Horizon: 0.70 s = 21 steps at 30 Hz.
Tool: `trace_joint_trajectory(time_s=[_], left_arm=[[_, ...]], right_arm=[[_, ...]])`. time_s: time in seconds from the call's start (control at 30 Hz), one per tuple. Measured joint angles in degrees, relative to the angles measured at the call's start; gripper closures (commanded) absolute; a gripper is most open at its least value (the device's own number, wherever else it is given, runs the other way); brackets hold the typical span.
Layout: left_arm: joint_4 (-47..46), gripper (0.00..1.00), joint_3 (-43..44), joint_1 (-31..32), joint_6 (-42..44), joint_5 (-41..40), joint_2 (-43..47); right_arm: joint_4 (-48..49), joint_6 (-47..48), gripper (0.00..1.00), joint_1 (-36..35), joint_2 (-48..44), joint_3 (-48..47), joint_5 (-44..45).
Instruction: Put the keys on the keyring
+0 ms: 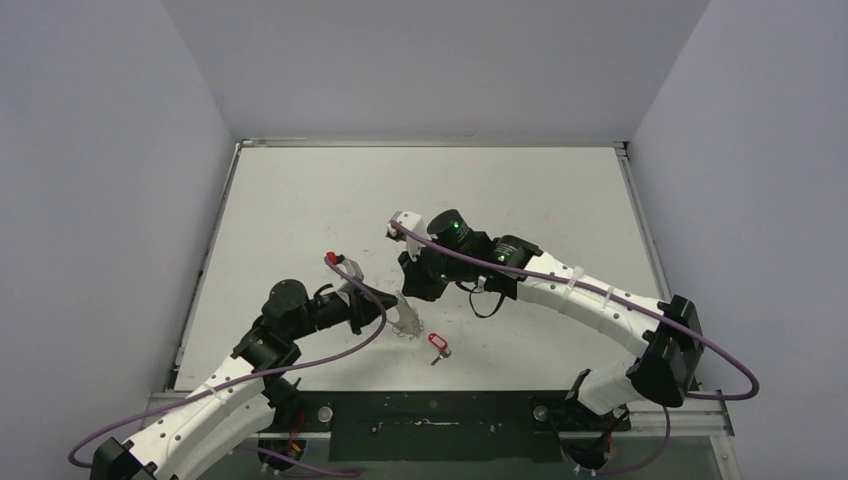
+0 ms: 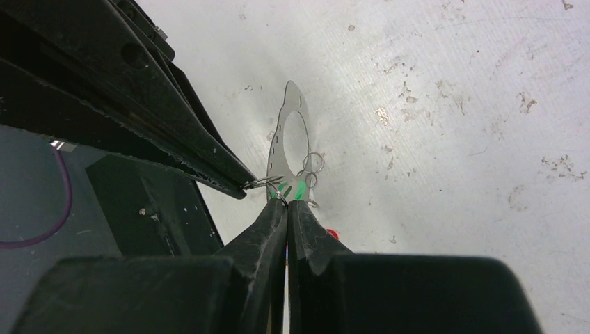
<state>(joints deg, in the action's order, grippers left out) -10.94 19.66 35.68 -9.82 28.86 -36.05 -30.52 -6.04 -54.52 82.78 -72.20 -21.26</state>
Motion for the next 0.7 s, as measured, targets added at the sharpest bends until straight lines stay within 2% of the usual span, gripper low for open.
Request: trace_joint_trajectory(time_s=[0.4, 0.5, 0.57, 0.67, 0.7], left_arm=[[0.0, 1.0, 0.0, 0.0, 0.2, 0.3, 0.2], [0.0, 1.0, 0.0, 0.0, 0.3, 0.3, 0.3], [0.0, 1.0, 0.0, 0.0, 0.4, 0.4, 0.3], [0.0, 1.0, 0.0, 0.0, 0.6, 0.4, 0.3], [0.0, 1.0, 0.0, 0.0, 0.7, 0.4, 0.3]], right_arm=[[-2.1, 0.0, 0.99, 0.0, 4.0, -1.8, 0.5], [-2.6, 0.0, 0.9, 0.0, 4.1, -1.8, 0.5], [-2.6, 0.0, 0.79, 0.0, 4.1, -1.8, 0.5], [-2.5, 0.0, 0.69, 0.0, 4.1, -1.8, 0.4], [-2.4, 0.0, 0.62, 0.0, 4.0, -1.7, 0.4]])
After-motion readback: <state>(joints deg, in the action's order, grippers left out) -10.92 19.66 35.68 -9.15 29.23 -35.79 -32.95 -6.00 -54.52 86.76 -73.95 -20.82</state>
